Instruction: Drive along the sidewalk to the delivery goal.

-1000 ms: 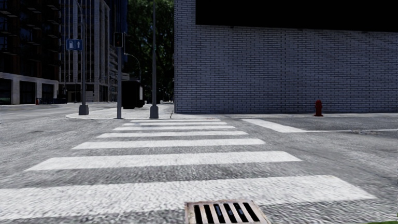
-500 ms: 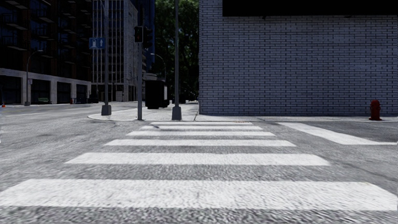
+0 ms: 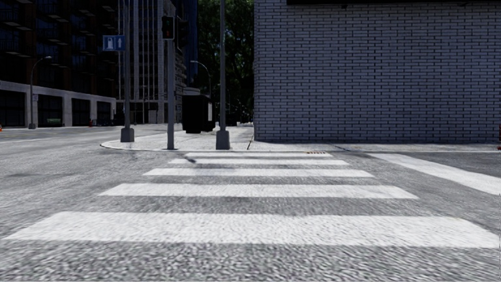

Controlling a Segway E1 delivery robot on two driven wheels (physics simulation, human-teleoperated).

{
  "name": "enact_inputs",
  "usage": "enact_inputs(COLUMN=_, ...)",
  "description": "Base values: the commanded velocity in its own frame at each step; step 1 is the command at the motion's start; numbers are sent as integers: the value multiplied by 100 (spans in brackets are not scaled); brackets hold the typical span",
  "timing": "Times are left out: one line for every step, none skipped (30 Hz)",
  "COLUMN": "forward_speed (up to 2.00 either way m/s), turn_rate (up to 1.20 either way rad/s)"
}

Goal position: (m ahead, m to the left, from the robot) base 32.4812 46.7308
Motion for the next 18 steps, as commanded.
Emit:
enact_inputs(forward_speed=155, turn_rate=0)
enact_inputs(forward_speed=154, turn_rate=0)
enact_inputs(forward_speed=154, turn_rate=0)
enact_inputs(forward_speed=154, turn_rate=0)
enact_inputs(forward_speed=154, turn_rate=0)
enact_inputs(forward_speed=154, turn_rate=0)
enact_inputs(forward_speed=154, turn_rate=0)
enact_inputs(forward_speed=154, turn_rate=0)
enact_inputs(forward_speed=154, turn_rate=0)
enact_inputs(forward_speed=158, turn_rate=0)
enact_inputs(forward_speed=200, turn_rate=0)
enact_inputs(forward_speed=200, turn_rate=0)
enact_inputs(forward_speed=200, turn_rate=0)
enact_inputs(forward_speed=200, turn_rate=0)
enact_inputs(forward_speed=200, turn_rate=0)
enact_inputs(forward_speed=200, turn_rate=0)
enact_inputs(forward_speed=200, turn_rate=0)
enact_inputs(forward_speed=200, turn_rate=0)
